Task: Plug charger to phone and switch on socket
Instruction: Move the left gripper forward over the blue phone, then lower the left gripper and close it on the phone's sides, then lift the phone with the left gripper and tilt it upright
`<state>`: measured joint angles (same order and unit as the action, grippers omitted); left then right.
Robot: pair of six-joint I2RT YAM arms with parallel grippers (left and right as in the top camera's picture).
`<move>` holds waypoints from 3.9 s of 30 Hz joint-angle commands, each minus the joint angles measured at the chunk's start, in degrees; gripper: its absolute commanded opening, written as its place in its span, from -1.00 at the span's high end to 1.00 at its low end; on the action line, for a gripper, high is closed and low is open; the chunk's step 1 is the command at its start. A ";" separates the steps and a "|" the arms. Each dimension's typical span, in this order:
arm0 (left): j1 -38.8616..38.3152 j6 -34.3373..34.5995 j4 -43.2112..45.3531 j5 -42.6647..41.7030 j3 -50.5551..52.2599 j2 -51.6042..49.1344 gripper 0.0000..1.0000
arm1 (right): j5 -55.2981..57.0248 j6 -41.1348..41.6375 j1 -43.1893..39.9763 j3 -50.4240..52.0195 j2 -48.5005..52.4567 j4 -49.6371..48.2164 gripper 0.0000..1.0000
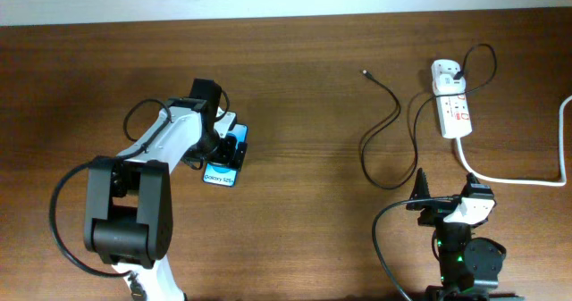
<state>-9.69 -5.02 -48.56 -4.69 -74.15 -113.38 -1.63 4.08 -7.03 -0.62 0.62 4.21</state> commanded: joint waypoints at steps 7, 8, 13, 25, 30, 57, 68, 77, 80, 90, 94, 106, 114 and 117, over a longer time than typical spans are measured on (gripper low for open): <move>-1.75 -1.07 4.00 -1.46 0.31 -4.33 -0.99 | -0.74 -0.17 0.31 0.31 -0.42 0.22 -0.96; -1.79 -1.09 4.61 -1.40 0.31 -4.37 -0.98 | -0.74 -0.17 0.31 0.31 -0.42 0.22 -0.97; -1.79 2.01 8.59 -0.02 2.10 -4.37 -0.99 | -0.74 -0.17 0.31 0.31 -0.42 0.22 -0.97; -2.29 1.95 14.38 -0.02 13.73 -4.42 -0.98 | -0.74 -0.17 0.31 0.31 -0.42 0.22 -0.96; -2.29 1.92 14.38 0.04 15.63 -4.42 -0.99 | -0.74 -0.17 0.31 0.31 -0.42 0.22 -0.96; -2.32 2.82 14.69 -0.22 16.11 -4.42 -0.99 | -0.74 -0.17 0.31 0.31 -0.42 0.22 -0.96; -2.32 1.01 17.90 0.07 16.31 -4.42 -0.98 | -0.74 -0.17 0.31 0.31 -0.42 0.22 -0.97; -2.32 0.17 22.03 3.67 19.91 -4.42 -0.97 | -0.74 -0.17 0.31 0.31 -0.42 0.22 -0.97; -2.32 0.17 19.06 8.22 19.91 -4.42 -0.85 | -0.74 -0.17 0.31 0.31 -0.42 0.22 -0.97; -2.32 0.20 16.52 8.15 20.02 -4.42 -0.40 | -0.74 -0.17 0.31 0.31 -0.42 0.22 -0.97; -2.32 0.17 16.35 8.20 20.00 -4.42 -0.34 | -0.74 -0.17 0.31 0.31 -0.42 0.22 -0.97; -2.32 2.27 5.25 6.80 11.02 -3.80 -0.02 | -0.74 -0.17 0.31 0.31 -0.42 0.22 -0.96; -2.32 4.39 -5.51 -0.07 3.08 6.86 0.03 | -0.74 -0.17 0.31 0.31 -0.42 0.22 -0.97; -2.32 5.97 -6.47 -3.78 3.06 15.39 0.03 | -0.74 -0.17 0.31 0.31 -0.42 0.22 -0.97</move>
<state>-12.43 -1.37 -54.48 -3.44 -70.39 -107.70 -1.61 4.08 -7.03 -0.62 0.62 4.21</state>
